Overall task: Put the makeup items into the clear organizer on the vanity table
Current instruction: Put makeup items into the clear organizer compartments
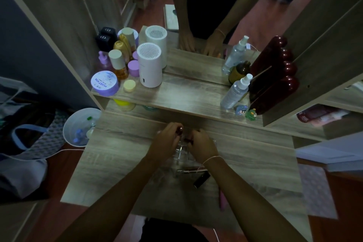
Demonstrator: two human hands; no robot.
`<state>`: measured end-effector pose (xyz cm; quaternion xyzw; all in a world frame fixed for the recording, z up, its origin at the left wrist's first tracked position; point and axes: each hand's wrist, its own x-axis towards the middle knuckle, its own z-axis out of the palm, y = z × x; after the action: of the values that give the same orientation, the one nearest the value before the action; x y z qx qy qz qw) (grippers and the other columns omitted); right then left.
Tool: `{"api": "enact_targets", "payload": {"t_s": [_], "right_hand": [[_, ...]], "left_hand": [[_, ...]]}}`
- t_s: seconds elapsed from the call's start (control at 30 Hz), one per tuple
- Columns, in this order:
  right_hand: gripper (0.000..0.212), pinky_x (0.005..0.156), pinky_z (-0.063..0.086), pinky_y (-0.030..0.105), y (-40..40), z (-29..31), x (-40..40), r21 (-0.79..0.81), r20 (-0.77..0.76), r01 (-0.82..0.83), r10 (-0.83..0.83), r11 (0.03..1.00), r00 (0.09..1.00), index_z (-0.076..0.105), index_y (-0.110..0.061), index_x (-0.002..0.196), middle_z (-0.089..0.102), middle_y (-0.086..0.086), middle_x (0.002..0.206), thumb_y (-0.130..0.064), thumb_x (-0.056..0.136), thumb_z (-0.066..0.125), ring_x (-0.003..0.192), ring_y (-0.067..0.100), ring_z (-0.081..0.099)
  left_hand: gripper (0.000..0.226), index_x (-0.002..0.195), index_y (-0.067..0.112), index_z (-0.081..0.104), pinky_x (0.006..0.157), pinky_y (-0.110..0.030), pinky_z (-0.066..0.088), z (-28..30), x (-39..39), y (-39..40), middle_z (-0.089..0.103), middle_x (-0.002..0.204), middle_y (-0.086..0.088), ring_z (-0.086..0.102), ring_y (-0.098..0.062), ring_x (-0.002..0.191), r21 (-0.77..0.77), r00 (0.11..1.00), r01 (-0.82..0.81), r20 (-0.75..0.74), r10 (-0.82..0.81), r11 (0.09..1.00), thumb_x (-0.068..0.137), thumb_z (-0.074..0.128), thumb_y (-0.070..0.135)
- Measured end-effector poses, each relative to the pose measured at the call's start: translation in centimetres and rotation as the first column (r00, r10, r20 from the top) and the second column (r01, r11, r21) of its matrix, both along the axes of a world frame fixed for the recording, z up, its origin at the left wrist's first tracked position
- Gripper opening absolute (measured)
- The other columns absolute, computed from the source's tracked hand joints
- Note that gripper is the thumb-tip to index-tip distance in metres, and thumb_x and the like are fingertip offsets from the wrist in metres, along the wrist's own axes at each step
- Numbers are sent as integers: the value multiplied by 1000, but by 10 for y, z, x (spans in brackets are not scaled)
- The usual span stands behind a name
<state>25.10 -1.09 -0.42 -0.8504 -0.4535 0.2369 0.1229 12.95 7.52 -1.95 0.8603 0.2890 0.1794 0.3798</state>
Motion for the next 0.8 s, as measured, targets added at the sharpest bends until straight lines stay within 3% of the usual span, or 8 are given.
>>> {"api": "enact_targets", "payload": {"t_s": [0.33, 0.8], "right_hand": [[20, 77, 47, 44, 15, 3, 0, 111, 0, 3, -3, 994, 1000, 59, -2, 95, 59, 23, 101, 1, 75, 61, 93, 41, 58], [20, 70, 47, 41, 17, -1, -1, 179, -47, 54, -47, 982, 998, 62, -4, 88, 62, 21, 88, -1, 69, 69, 82, 38, 60]], "left_hand": [[31, 120, 10, 54, 99, -45, 37, -5, 2, -3, 60, 121, -10, 58, -27, 110, 20, 982, 14, -189, -10, 1000, 90, 55, 4], [30, 115, 8, 57, 90, -48, 47, 2, 2, -1, 62, 113, -13, 60, -30, 104, 9, 991, -14, -135, 15, 1000, 86, 63, 7]]}}
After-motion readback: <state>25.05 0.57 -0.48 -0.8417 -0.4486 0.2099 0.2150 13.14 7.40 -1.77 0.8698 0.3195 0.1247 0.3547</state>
